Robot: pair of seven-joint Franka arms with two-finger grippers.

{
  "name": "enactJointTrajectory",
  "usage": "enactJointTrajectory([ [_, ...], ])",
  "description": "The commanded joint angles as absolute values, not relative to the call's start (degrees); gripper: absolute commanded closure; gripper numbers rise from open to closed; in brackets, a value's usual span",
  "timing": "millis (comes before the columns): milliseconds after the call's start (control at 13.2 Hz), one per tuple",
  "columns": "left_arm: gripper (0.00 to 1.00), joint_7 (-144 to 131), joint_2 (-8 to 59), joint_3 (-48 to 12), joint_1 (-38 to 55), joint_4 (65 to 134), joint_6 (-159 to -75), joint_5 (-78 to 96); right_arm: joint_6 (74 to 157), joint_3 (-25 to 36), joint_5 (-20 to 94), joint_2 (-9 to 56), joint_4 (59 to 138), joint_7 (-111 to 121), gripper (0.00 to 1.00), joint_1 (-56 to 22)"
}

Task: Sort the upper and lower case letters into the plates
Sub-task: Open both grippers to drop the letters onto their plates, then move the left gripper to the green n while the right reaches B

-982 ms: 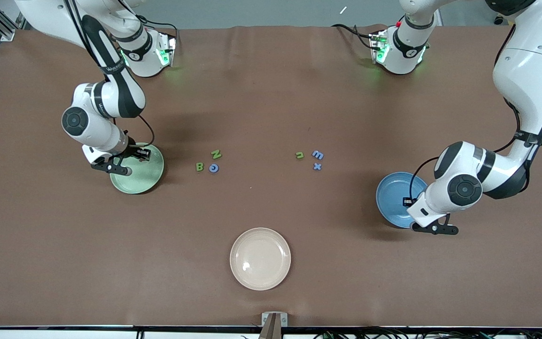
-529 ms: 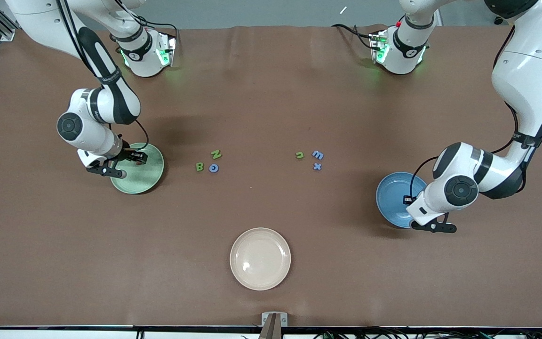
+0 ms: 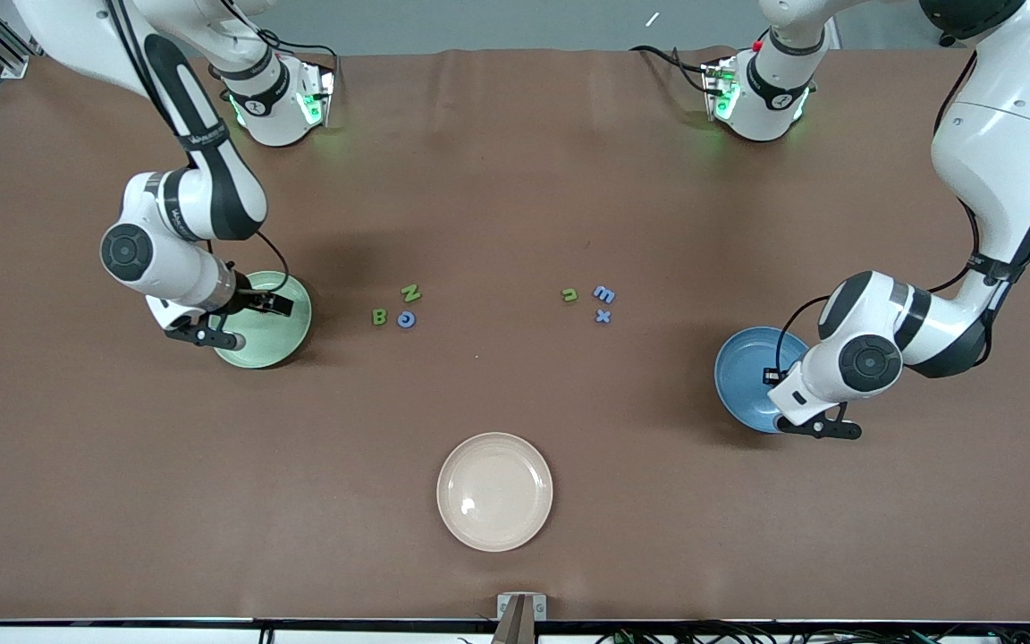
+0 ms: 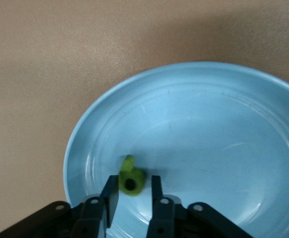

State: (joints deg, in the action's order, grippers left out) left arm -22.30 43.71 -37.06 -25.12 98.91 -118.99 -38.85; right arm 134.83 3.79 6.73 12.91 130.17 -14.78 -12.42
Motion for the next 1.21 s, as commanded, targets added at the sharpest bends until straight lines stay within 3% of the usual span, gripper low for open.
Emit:
enactJointTrajectory([
  [0,0.00,-23.02,40.08,-41.63,-25.14,98.97,-114.37,-35.97,135.95,3.78,7.65,12.92,129.03,-17.67,0.00,-18.61],
  [453,0.00,-49.34,38.58,-54.74,-21.99,98.44,-108.98,-32.78,148.87,3.60,9.22,20.64,128.76,-17.84,0.00,-26.36],
  [755,0.00,-65.79,39.46,-54.76,-12.59,98.44,-110.12,-32.78,151.95,3.69,12.04,22.76,128.85,-17.84,0.00,-28.39],
  [982,0.00,-77.04,42.09,-54.23,-7.13,98.79,-116.34,-33.66,152.49,3.69,12.13,23.29,128.93,-18.54,0.01,-28.74],
  [1133,0.00,-80.49,42.28,-50.39,-1.88,99.49,-119.61,-33.84,152.58,3.69,12.13,23.81,128.85,-19.86,0.02,-29.88],
])
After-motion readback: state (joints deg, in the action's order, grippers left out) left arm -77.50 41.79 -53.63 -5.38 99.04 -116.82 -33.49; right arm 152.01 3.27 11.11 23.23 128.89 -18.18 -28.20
